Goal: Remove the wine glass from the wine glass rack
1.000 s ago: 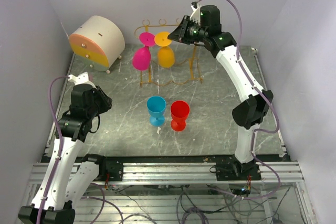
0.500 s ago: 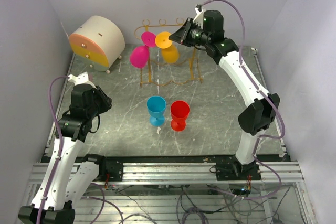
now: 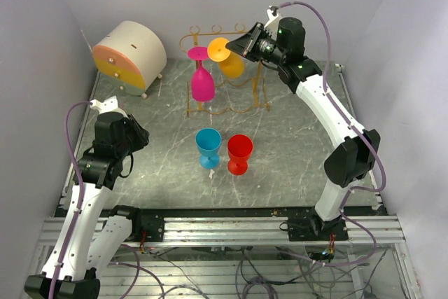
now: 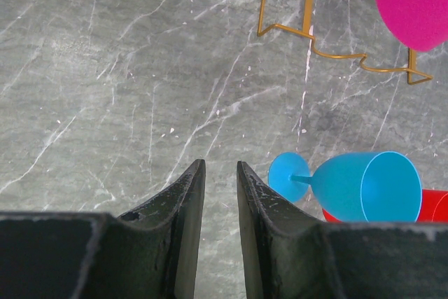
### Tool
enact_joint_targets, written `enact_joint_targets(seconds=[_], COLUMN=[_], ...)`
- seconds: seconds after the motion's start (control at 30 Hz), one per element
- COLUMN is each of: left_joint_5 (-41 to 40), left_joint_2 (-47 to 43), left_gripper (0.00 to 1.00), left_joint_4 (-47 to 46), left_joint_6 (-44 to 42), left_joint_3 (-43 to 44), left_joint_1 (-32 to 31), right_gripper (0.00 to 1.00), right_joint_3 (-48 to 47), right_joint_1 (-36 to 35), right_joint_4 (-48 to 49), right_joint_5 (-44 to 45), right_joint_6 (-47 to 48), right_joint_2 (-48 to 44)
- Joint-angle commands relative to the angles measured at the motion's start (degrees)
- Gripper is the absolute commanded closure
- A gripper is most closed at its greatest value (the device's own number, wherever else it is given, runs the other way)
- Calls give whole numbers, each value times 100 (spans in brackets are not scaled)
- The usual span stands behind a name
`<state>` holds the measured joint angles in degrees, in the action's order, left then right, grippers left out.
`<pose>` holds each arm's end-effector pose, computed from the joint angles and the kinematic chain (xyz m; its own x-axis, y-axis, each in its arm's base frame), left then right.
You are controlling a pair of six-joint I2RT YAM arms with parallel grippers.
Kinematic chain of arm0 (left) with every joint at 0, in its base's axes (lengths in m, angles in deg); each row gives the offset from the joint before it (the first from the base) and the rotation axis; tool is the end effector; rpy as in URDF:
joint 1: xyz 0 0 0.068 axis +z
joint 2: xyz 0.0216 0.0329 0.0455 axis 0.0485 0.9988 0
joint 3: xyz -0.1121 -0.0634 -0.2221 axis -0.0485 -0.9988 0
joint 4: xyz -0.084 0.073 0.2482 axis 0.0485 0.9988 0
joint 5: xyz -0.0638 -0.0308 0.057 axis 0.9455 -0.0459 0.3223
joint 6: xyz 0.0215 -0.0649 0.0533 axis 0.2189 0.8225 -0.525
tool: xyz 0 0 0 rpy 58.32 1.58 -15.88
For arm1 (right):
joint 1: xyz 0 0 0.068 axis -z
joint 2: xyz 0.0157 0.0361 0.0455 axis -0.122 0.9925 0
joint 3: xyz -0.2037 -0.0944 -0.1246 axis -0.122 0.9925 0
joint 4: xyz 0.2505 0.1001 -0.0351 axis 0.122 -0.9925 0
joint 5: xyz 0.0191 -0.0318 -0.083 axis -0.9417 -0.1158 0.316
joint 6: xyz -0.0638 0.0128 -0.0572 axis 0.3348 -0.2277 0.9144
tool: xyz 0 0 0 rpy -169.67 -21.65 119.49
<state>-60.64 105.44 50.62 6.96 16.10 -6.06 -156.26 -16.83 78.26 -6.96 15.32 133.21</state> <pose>0.2092 -0.0266 0.2901 -0.4841 -0.4455 -0.7531 -0.1872 0.8935 -0.4082 0.4207 0.2179 0.4065 -0.6086 0.4784 -0.6330 -0.4009 0.5030 0.7657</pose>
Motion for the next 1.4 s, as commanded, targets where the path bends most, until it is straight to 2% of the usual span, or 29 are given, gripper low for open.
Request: enact_joint_targets(seconds=[0.0,1.0,1.2,1.37], left_joint_5=[-106,-20,536,1368], left_joint_2=[-69,-34,-3,161], left_gripper=[64,64,59,49], left_joint_4=[-78,-124,-226,-245], left_joint_6=[15,-2,132,542], left_joint_3=[-11,-12,69,588], left_joint_1=[6,5,5,5], right_gripper=[100,100,100,100], right_joint_3=[149,685,992,1223], right_joint_1=[19,19,10,-56], right_joint_4=[498,430,-30,-1113], right_joint_5=[-200,-964,-1400,-1223], right_joint_6=[-207,-125,416,1677], right_joint_2=[-279,-531,-1100,-1891])
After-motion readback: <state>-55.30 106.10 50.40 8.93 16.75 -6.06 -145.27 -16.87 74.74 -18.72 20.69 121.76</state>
